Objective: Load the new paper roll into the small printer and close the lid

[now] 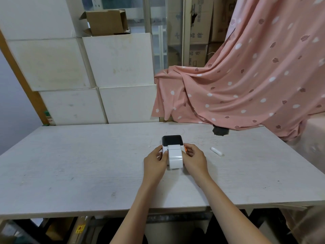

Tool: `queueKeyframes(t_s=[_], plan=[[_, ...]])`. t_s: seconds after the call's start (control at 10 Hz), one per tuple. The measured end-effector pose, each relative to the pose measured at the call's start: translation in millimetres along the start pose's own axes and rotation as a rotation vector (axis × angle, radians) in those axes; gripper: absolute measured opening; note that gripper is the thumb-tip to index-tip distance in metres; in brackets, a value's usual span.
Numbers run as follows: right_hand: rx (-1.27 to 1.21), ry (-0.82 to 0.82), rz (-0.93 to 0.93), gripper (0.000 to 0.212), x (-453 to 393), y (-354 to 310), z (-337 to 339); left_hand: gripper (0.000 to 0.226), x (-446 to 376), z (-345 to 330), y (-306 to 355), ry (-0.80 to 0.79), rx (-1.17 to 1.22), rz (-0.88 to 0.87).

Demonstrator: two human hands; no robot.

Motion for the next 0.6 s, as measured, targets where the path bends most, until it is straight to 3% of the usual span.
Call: queueKeyframes(t_s=[0.4, 0.6], plan=[[0.036, 0.009, -0.027, 0.028, 2, -13, 7, 0.032, -3, 10, 8, -0.068, -0.053, 0.045], [0.423, -0.074, 0.125, 0.041, -7, -36, 16, 0.043, -20, 23, 27, -0.227, -0.396, -0.051]])
Point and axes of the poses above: each hand's wrist, its own x-axis away from the middle knuckle, its own z-axis out of the back of the hand, y = z × x, the point moved 1 cm from there along -x, towards the middle knuckle, and after that the axes turned 15 degrees about y, right-handed, at the moved point
